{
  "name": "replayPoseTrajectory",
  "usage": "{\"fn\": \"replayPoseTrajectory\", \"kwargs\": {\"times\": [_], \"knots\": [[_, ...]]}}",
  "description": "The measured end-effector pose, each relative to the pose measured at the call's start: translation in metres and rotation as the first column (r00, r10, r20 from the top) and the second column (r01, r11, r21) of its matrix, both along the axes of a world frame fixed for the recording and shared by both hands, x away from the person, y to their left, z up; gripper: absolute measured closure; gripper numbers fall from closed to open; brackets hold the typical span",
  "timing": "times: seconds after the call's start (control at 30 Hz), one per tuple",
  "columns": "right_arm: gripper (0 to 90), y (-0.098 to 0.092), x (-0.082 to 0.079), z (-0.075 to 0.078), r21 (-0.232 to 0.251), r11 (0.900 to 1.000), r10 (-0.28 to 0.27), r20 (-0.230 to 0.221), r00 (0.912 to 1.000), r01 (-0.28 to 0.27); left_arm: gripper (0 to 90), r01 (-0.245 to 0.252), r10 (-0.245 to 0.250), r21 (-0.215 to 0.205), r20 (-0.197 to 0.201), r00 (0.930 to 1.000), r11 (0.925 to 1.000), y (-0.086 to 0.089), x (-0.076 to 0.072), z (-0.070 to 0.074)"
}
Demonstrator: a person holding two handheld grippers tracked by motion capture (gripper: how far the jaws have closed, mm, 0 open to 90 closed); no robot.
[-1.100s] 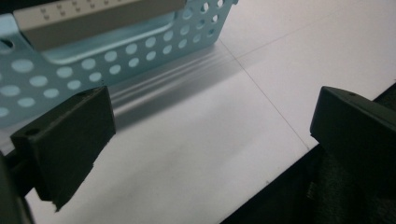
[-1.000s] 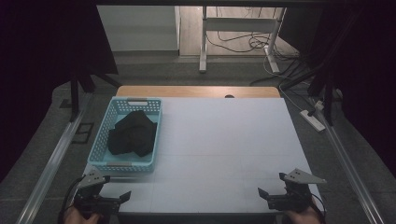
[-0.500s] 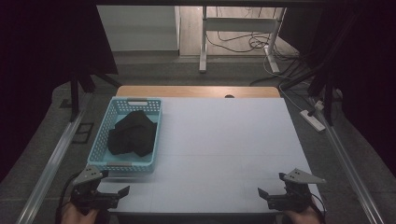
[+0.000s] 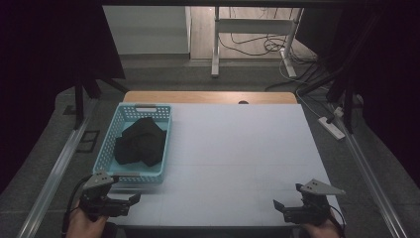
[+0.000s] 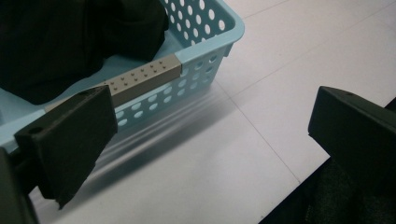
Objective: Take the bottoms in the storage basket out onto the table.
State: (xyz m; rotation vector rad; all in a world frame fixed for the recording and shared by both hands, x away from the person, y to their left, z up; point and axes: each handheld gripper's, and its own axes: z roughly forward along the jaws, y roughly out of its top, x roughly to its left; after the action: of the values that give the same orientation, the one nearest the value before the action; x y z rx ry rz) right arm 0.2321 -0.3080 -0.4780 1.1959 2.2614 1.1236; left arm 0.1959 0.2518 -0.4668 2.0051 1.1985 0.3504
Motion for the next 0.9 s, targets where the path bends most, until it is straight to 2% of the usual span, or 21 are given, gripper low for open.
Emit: {"fn": "replayPoseTrajectory", "kwargs": {"times": [0.43, 0.9], "knots": [[1.1, 0.000, 0.000, 0.000, 0.000, 1.000, 0.000, 0.000, 1.0000, 0.000, 0.8, 0.006, -0.006, 0.023, 0.017, 0.9998, 0.9997, -0.003, 0.019, 0.009], [1.1, 0.000, 0.000, 0.000, 0.000, 1.000, -0.001, -0.001, 1.0000, 0.001, 0.4, 0.003, -0.004, 0.063, 0.013, 0.9999, 0.9980, -0.007, 0.050, 0.018]]}}
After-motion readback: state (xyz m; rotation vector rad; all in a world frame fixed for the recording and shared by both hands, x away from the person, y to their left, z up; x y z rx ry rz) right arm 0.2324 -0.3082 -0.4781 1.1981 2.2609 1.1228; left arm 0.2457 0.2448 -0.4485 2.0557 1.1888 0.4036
